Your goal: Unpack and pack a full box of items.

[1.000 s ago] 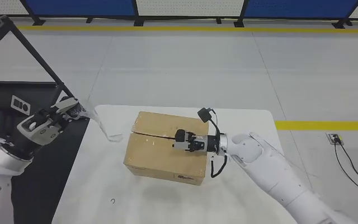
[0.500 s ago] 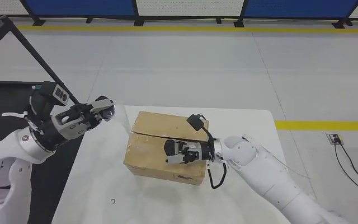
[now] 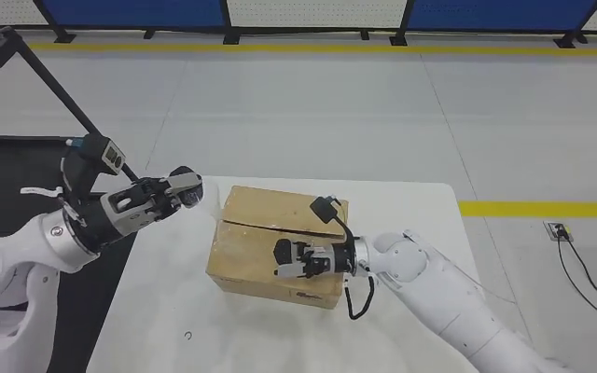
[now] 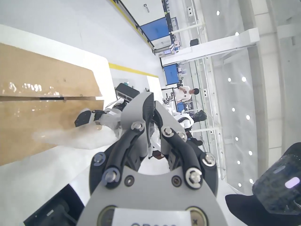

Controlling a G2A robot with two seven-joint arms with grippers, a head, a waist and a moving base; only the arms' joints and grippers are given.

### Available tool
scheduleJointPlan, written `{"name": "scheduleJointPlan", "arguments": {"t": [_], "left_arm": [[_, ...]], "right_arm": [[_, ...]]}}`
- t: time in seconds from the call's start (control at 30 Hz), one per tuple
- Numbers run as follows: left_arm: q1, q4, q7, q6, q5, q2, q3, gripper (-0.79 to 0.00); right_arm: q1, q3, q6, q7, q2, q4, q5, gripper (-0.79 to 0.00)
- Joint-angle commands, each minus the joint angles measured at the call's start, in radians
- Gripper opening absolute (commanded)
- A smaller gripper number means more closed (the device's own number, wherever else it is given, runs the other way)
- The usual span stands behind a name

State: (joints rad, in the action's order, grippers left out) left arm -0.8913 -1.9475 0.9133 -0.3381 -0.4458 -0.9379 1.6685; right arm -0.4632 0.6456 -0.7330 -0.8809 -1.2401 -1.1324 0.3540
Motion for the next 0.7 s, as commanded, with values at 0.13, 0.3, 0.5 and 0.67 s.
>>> {"name": "scheduleJointPlan", "arguments": {"t": [0.13, 0.3, 0.5, 0.67], "left_arm": [[0.023, -0.008, 0.065, 0.129, 0.086, 0.010, -0.032, -0.785], [0.034, -0.022, 0.104, 0.240, 0.150, 0.017, -0.054, -0.785], [0.029, -0.036, 0.078, 0.367, 0.190, 0.020, -0.063, -0.785], [0.012, -0.051, 0.059, 0.393, 0.200, 0.024, -0.058, -0.785]], "right_arm": [[-0.009, 0.011, 0.086, -0.042, -0.003, -0.014, 0.036, 0.000], [-0.013, 0.022, 0.092, -0.044, -0.013, 0.005, 0.062, 0.000], [0.012, 0.034, 0.103, -0.017, -0.021, 0.045, -0.018, 0.000], [0.008, 0.044, 0.120, 0.010, -0.023, 0.026, -0.079, 0.000]]}}
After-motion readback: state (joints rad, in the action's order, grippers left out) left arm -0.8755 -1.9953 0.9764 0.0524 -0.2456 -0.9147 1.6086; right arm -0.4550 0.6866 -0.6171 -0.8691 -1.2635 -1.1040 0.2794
